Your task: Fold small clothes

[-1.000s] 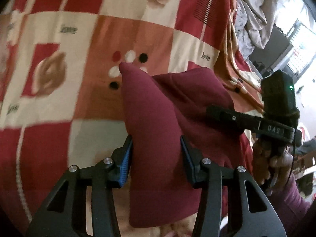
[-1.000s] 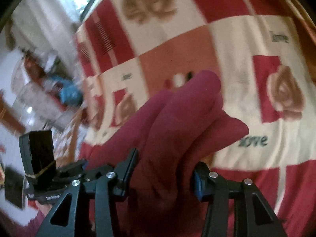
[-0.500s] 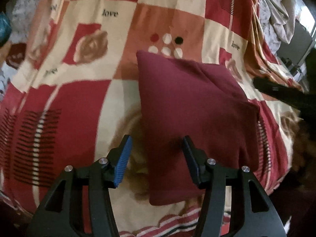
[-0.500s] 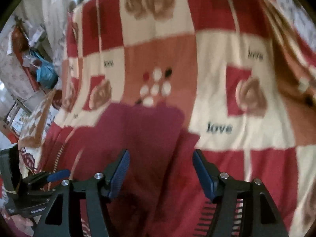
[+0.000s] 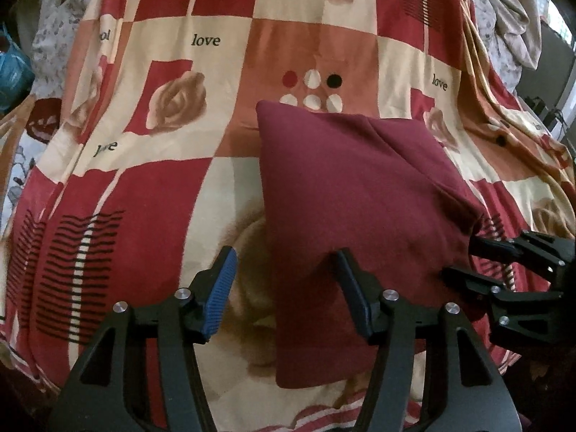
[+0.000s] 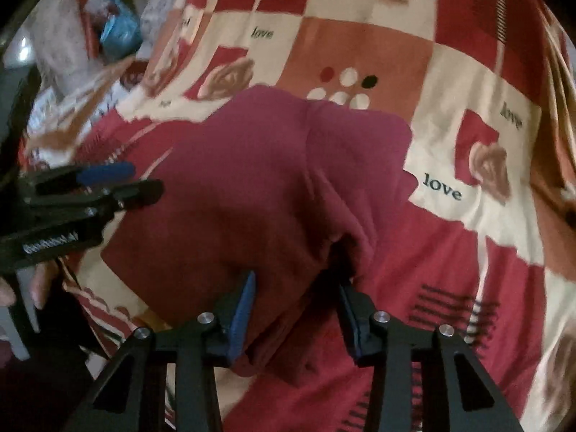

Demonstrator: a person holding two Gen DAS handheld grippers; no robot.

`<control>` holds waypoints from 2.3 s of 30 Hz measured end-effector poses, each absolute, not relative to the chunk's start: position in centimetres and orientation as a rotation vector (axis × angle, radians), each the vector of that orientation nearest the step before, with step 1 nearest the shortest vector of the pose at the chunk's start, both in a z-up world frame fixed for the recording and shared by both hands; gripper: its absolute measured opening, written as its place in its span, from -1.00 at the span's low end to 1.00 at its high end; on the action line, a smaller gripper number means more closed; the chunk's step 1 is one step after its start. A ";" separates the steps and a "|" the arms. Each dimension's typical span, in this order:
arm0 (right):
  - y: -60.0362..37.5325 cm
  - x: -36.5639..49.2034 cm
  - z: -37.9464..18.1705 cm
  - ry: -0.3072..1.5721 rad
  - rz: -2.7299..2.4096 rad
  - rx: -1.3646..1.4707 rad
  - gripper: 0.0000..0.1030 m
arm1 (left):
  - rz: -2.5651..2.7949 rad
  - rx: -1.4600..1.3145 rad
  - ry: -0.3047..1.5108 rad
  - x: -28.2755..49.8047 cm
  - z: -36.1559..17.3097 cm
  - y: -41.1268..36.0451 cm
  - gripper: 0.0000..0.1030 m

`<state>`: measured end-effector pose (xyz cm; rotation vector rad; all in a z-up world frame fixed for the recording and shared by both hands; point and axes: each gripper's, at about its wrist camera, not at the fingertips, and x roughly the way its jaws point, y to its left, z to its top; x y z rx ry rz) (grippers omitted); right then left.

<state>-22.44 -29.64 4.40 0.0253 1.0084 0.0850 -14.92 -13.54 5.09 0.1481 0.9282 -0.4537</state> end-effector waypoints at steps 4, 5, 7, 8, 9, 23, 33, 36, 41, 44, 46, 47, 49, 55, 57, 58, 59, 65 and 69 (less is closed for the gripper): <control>-29.8 -23.4 6.1 0.986 0.098 0.044 -0.16 | -0.424 0.156 0.907 -15.2 5.4 -13.5 0.12; -30.0 -23.7 6.9 0.969 0.101 0.055 -0.15 | -0.417 0.159 0.902 -15.3 5.5 -13.5 0.12; -29.9 -23.9 8.6 0.923 0.096 0.083 -0.11 | -0.402 0.162 0.892 -15.4 5.7 -13.4 0.12; -30.0 -24.0 9.3 0.900 0.092 0.101 -0.07 | -0.396 0.162 0.886 -15.5 5.9 -13.4 0.12; -30.1 -23.9 9.9 0.872 0.089 0.117 -0.05 | -0.393 0.161 0.882 -15.5 6.0 -13.4 0.12; -29.9 -20.9 8.4 0.878 -0.025 0.175 -0.04 | -0.351 0.194 0.810 -16.5 7.3 -13.2 0.12; -30.4 -22.0 8.8 0.862 -0.071 0.185 0.28 | -0.324 0.178 0.793 -16.6 7.9 -12.6 0.12; -30.5 -22.1 9.0 0.856 -0.077 0.190 0.28 | -0.321 0.161 0.796 -16.5 8.3 -12.3 0.12; -29.5 -22.5 9.9 0.823 -0.080 0.172 0.34 | -0.321 0.169 0.785 -16.9 8.6 -12.5 0.12; -28.9 -22.6 10.2 0.808 -0.070 0.150 0.41 | -0.323 0.169 0.792 -17.0 8.5 -12.6 0.12; -28.9 -22.6 10.0 0.817 -0.067 0.150 0.41 | -0.320 0.167 0.801 -17.0 8.3 -12.5 0.12; -29.1 -22.6 9.9 0.823 -0.073 0.156 0.41 | -0.321 0.165 0.803 -17.0 8.2 -12.5 0.12; -29.4 -22.7 9.8 0.825 -0.080 0.170 0.41 | -0.318 0.163 0.810 -17.0 8.1 -12.4 0.12; -29.5 -22.7 9.5 0.837 -0.099 0.171 0.42 | -0.312 0.153 0.824 -16.8 7.8 -12.4 0.12; -29.3 -22.7 9.2 0.847 -0.092 0.170 0.42 | -0.314 0.157 0.822 -16.8 7.8 -12.3 0.12; -29.2 -22.6 9.1 0.852 -0.090 0.168 0.42 | -0.315 0.163 0.819 -16.9 7.8 -12.4 0.12; -29.1 -22.6 9.0 0.856 -0.088 0.167 0.42 | -0.313 0.163 0.818 -16.9 7.8 -12.4 0.12; -28.7 -22.6 8.7 0.859 -0.080 0.169 0.43 | -0.304 0.171 0.803 -17.1 8.0 -12.5 0.12; -28.7 -22.6 8.8 0.855 -0.079 0.170 0.43 | -0.305 0.172 0.804 -17.2 8.0 -12.7 0.12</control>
